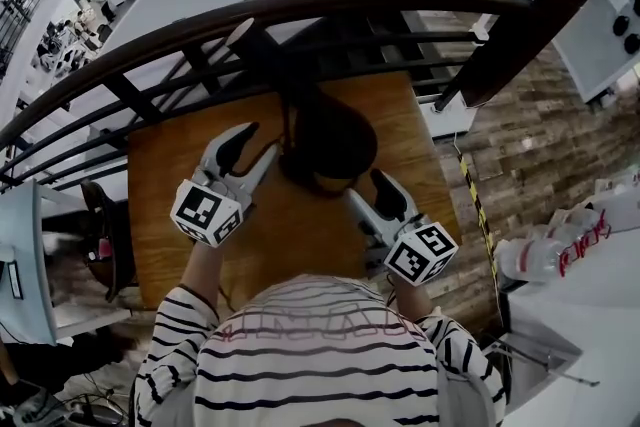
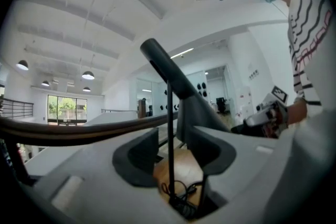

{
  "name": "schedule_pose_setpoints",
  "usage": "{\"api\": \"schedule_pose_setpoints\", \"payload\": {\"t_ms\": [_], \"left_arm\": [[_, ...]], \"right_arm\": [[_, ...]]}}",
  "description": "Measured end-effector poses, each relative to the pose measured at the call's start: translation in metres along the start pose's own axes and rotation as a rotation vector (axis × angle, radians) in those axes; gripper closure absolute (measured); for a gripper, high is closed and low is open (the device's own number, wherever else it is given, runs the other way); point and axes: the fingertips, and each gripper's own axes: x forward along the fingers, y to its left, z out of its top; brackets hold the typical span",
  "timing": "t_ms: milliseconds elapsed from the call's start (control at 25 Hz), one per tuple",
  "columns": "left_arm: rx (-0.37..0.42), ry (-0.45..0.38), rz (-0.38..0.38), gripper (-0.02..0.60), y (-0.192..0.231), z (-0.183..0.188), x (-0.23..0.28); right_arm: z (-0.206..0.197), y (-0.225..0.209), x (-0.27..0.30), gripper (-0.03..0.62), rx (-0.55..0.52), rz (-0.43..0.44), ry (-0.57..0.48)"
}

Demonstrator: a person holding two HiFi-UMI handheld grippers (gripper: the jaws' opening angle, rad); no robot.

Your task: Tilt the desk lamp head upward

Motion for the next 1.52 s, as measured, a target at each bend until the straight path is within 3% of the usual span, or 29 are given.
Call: {"api": "schedule_pose_setpoints", "payload": {"t_ms": [160, 640, 1040, 1520], "left_arm": [[0.001, 0.059, -0.034, 0.408, 0.011, -0.028, 0.018], [-0.071, 0.110, -0.111, 0.413, 0.018, -0.072, 0.058], [-0.083, 0.115, -0.133, 0.515, 0.013, -0.083, 0.070], [-0.118, 0.102, -0.118, 0.520, 0.011, -0.083, 0.068]], "right_arm": [[-0.003, -0.001, 0.012, 0.281, 0.024, 0.024, 0.010], [-0.005, -0.010, 0.024, 0.278, 0.055, 0.019, 0.016], [-0.004, -0.005, 0.025, 0.276, 0.087, 0.064, -0.010], [0.005, 0.000, 0.015, 0.260, 0.088, 0.044, -0.013]]}}
